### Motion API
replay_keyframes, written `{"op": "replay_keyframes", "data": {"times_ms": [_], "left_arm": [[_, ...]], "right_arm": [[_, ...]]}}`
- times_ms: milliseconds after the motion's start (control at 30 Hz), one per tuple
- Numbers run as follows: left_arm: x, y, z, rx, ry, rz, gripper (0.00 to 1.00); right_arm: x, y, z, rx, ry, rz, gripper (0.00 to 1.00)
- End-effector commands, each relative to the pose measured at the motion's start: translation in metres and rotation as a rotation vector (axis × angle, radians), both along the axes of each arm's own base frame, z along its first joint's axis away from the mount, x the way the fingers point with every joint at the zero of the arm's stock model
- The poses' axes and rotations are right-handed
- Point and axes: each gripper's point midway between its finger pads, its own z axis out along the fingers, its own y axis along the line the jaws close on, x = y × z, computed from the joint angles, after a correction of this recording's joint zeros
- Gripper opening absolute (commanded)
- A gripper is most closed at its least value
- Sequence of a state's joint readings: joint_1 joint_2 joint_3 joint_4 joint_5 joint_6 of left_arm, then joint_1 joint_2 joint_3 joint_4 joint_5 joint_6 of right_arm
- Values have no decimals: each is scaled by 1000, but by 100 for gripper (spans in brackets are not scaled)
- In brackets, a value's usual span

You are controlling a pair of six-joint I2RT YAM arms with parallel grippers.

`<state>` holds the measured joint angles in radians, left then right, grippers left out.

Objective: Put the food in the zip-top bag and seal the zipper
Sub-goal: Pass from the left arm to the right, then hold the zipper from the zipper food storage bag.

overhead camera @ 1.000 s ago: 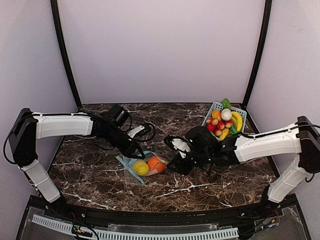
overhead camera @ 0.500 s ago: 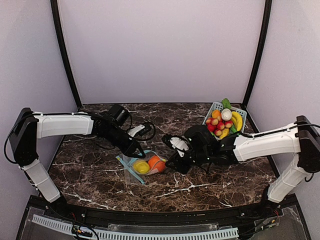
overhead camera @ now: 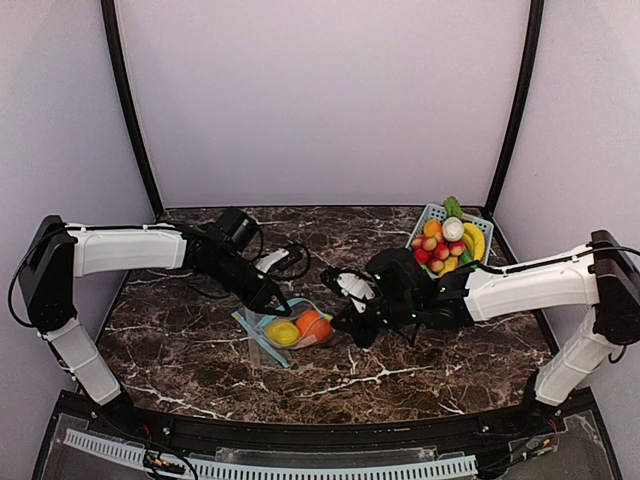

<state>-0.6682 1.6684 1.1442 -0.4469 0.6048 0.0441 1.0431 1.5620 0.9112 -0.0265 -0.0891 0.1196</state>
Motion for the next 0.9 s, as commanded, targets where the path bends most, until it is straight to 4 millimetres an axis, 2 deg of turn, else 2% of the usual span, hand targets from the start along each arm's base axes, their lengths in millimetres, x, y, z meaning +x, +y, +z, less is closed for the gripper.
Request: {"op": "replay_keyframes", "data": {"times_ms": [0, 33, 100, 133, 167, 233, 300, 433, 533, 700, 867], "left_arm": [[1, -3, 15, -40, 1, -9, 2], [-1, -3, 18, -53, 1, -16, 5], [-3, -5, 28, -88, -18, -27, 23], [-4, -6, 35, -110, -38, -31, 29], [-5, -6, 41, -129, -46, -37, 44], [-8, -7, 55, -175, -82, -45, 63], [-10, -7, 70, -223, -133, -50, 72], [-17, -2, 101, -312, -252, -61, 81], [-32, -1, 118, -370, -334, -106, 84], [-70, -15, 117, -377, -421, -222, 82], [-84, -27, 115, -394, -436, -274, 74]], "right_arm": [[-4, 10, 23, 49, -22, 36, 0], [-6, 11, 26, 56, -22, 44, 0], [-10, 11, 33, 72, -18, 64, 0], [-12, 12, 35, 79, -15, 75, 0], [-14, 12, 38, 87, -11, 88, 0], [-19, 14, 44, 105, -3, 115, 0], [-24, 15, 49, 123, 4, 142, 0], [-39, 19, 62, 168, 29, 223, 0], [-49, 21, 71, 194, 52, 278, 0], [-62, 25, 80, 224, 84, 346, 0], [-68, 25, 82, 237, 107, 384, 0]]}}
